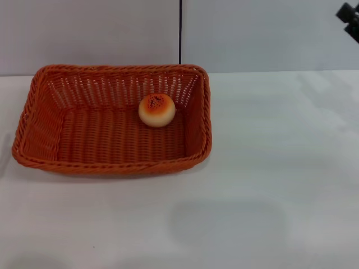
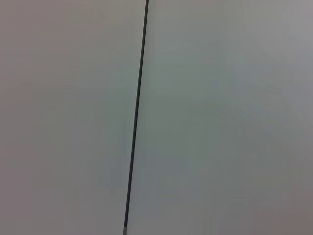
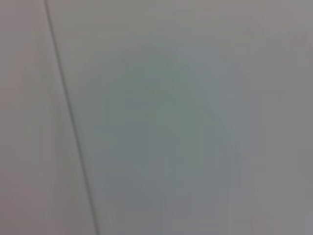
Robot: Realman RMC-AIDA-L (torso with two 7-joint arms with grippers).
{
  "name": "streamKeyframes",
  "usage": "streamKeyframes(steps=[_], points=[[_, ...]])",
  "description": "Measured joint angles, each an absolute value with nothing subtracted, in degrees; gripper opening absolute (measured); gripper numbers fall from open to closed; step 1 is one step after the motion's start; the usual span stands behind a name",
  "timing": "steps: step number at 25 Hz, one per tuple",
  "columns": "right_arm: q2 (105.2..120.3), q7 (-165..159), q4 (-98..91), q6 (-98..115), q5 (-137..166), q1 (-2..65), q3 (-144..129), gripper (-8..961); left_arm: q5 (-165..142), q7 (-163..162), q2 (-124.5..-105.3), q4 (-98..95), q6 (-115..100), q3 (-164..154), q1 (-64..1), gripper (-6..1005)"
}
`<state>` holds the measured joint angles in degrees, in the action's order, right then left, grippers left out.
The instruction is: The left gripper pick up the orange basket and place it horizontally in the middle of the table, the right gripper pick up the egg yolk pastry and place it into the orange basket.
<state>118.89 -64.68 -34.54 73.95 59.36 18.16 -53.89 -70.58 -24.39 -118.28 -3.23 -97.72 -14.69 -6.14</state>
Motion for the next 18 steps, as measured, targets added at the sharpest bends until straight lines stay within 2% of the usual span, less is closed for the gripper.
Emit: streamKeyframes(steps=[18], points=[[118.86,-59.88,-30.53,77.22,57.15,18.61,-51.24,575,-70.67,-24.08,-118.44,-2.84,-96.27,-13.89,-4.17,800]])
